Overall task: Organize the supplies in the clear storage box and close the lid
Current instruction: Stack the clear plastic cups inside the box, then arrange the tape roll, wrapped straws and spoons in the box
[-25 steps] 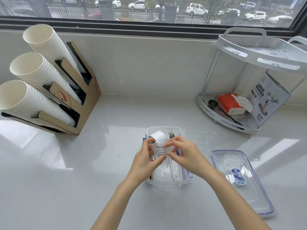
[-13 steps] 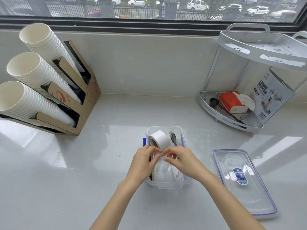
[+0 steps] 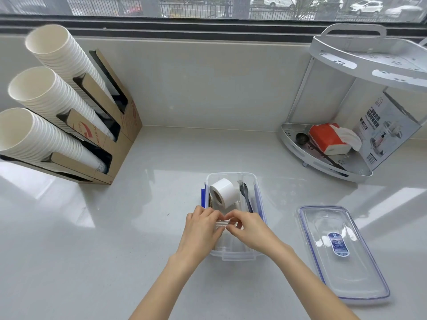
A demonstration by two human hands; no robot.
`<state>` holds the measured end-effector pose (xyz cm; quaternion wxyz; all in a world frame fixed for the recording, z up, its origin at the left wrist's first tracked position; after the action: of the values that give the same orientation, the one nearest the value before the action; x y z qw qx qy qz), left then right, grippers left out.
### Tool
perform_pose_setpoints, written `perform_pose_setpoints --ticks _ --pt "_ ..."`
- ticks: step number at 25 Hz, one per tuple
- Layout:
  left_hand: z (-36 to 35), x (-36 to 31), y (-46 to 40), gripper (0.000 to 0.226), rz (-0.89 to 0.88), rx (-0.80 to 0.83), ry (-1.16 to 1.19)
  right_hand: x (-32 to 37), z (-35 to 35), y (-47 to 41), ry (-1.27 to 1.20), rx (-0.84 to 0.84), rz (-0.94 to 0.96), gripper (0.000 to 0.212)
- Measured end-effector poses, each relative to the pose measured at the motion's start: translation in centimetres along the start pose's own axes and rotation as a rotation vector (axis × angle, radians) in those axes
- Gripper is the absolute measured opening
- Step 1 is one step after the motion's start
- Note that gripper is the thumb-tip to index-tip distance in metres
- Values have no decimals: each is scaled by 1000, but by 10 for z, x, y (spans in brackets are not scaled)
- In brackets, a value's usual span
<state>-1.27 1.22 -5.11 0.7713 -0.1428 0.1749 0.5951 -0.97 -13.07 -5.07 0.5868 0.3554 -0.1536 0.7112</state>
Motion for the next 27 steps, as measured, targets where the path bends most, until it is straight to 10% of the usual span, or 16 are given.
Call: perform_pose_setpoints --ticks 9,14,27 --pt "12 5 -27 38 46 -130 71 3 26 -20 -51 -376 -34 24" --pt "2 8 -47 70 96 -68 -48 11 23 -33 66 -247 -93 42" --pt "-9 16 -57 68 66 -33 -75 13 13 -52 77 -299 -171 43"
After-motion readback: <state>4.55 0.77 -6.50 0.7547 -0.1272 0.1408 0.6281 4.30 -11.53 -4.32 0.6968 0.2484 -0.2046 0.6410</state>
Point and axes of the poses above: each hand's wrist, its own y-axis away from the middle knuckle, its own z-axis out of the back of the hand, x = y × z, the point moved 1 cm from there along -y, towards the middle knuckle, and after that the axes turned 2 degrees about z, right-handed, at the moved point
